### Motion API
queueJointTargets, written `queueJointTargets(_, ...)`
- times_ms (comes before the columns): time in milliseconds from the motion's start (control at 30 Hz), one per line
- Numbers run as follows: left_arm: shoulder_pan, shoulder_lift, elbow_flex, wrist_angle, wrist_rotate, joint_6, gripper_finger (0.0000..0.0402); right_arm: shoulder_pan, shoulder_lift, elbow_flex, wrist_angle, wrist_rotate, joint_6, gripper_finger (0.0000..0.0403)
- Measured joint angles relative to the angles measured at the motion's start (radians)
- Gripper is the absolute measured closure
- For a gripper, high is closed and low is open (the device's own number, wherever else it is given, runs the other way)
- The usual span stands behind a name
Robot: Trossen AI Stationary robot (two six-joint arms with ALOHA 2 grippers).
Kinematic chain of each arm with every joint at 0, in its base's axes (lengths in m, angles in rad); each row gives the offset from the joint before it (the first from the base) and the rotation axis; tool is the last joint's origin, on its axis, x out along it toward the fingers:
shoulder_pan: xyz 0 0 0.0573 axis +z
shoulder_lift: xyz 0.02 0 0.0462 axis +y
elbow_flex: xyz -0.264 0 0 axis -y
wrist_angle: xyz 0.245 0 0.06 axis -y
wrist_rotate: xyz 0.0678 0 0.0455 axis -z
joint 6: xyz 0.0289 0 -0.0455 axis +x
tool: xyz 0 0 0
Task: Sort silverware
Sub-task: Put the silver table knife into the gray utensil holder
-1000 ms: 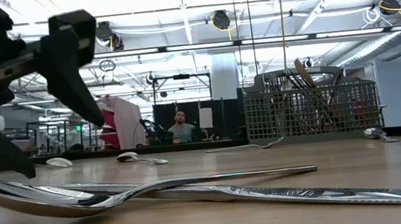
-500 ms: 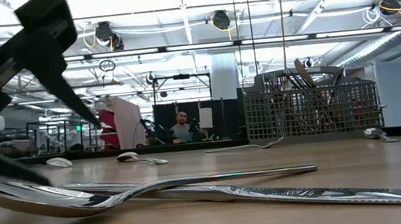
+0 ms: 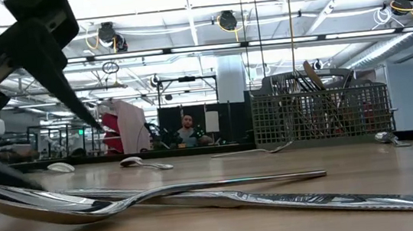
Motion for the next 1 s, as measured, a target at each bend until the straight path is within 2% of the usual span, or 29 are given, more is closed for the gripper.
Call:
queueJointTargets(167,-0.002,0.001,0.002,0.011,0.047,0.026,0.0141,0.000,0.000,0.000,0.000,0.000,0.000,0.0403)
queueJointTargets(567,-0.003,0.077,0.044,0.129,0.047,0.026,0.0141,0.000,0.000,0.000,0.006,-0.003,0.000,0.0403)
queueJointTargets(1000,-0.006,0.092,0.044,0.112,0.061,0.008,0.0141,0.000,0.000,0.000,0.024,-0.005,0.000,0.0403)
